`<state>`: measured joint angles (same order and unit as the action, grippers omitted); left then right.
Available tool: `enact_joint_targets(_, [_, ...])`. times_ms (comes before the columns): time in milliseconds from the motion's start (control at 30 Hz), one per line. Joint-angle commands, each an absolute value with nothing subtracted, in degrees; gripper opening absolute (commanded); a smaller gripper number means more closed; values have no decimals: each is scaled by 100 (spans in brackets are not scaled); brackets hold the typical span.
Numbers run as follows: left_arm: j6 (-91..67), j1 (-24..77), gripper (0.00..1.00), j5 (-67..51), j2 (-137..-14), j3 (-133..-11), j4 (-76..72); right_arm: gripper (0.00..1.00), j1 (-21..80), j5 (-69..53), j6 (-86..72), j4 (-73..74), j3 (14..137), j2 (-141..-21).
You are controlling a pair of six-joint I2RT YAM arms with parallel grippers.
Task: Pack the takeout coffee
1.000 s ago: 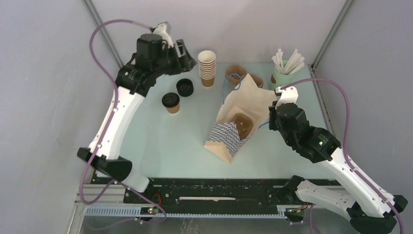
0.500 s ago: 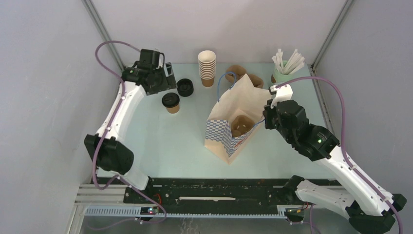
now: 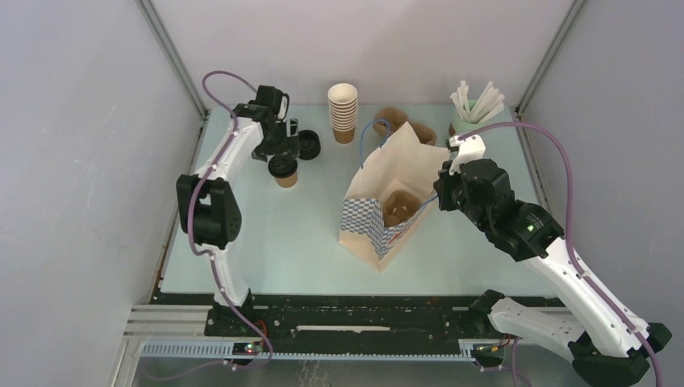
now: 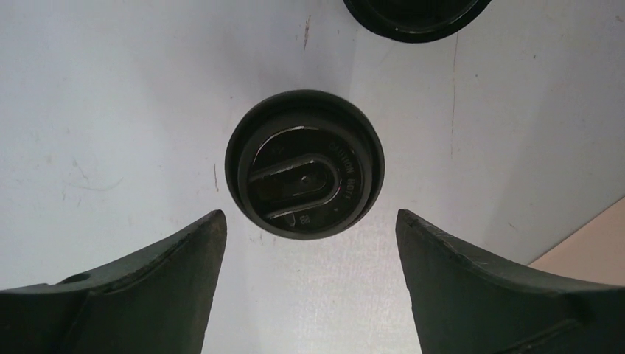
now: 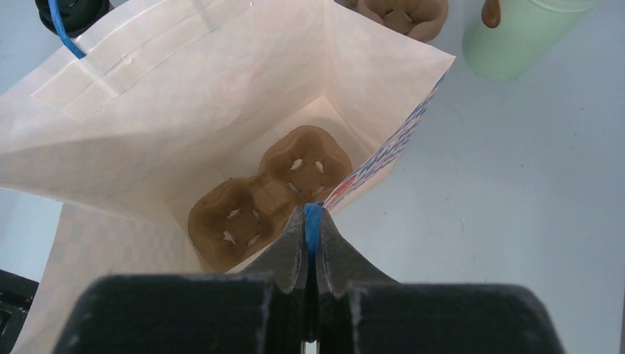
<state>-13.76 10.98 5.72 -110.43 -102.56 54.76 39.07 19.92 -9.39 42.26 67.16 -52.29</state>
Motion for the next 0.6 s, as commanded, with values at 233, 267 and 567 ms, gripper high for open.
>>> enact_joint_targets(233, [-1044, 1072, 86, 542, -11520, -11085, 5549, 0, 3768, 1797, -1037, 4282, 6952, -5271])
enact_joint_targets(267, [-1046, 1072, 87, 544, -11535, -11088, 5551, 0, 3748, 1786, -1037, 4272, 6944, -5281])
enact_joint_targets(567, [-1153, 1073, 86, 399, -11636, -10964, 5573, 0, 3550, 1589, -1037, 4234, 6944, -5360])
